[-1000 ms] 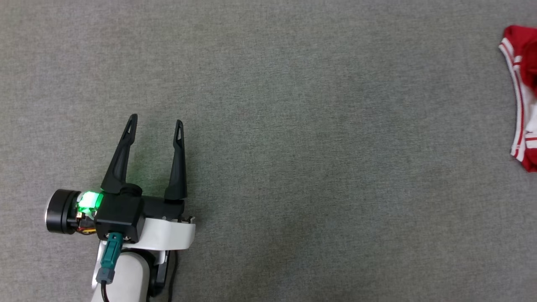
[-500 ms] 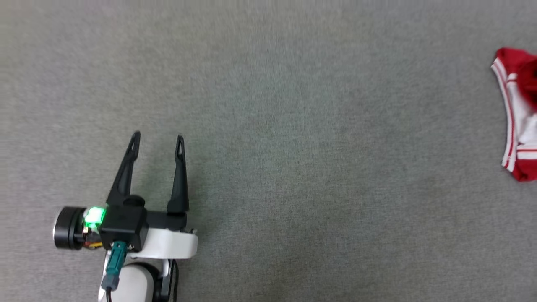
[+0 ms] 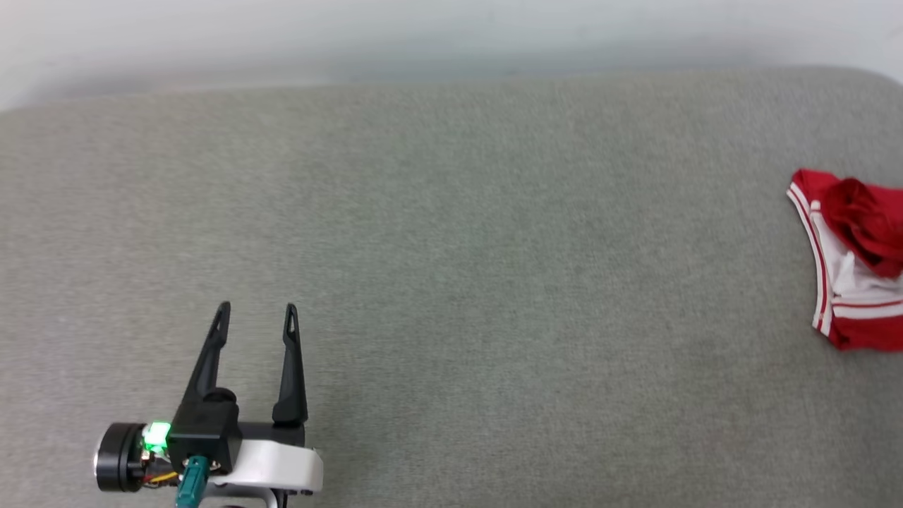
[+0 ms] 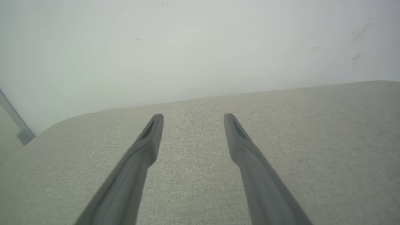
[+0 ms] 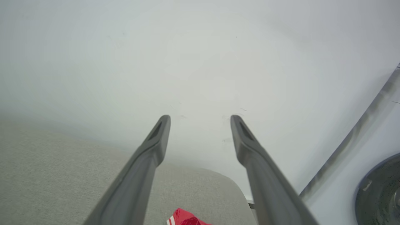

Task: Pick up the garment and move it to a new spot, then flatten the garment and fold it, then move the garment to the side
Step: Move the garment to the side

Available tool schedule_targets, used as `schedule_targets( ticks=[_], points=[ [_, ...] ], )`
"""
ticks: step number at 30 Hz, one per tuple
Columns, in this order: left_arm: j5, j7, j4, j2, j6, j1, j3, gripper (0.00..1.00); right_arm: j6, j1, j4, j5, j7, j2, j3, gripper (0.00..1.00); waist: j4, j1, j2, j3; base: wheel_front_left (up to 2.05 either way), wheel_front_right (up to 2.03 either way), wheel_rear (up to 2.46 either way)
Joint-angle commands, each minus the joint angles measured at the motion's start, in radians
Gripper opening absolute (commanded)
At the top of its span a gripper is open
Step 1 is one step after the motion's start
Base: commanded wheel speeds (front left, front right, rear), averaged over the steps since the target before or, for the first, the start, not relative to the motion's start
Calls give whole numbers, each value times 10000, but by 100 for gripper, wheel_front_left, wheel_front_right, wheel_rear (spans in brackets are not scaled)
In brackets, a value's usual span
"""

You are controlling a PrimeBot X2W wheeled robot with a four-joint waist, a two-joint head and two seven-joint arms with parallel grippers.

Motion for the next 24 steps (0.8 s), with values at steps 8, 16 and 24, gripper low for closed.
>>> schedule_targets(
  ticks=[8, 16, 24],
  points=[
    [-96, -18, 334, -100, -178, 623, 122, 100, -13, 2100, -1206, -408, -1524, 1746, 824, 100, 815, 2, -1, -1179, 0, 0, 0],
    [-174, -18, 542, -214, -291, 1138, 269, 100, -13, 3954, -1170, -303, -1808, 2797, 1238, 100, 1048, 2, -1, -1758, 0, 0, 0],
    [-301, -18, 600, -310, -535, 1479, 322, 100, -13, 5258, -1042, -60, -1945, 3335, 1022, 100, 1047, 2, -1, -2174, 0, 0, 0]
  ],
)
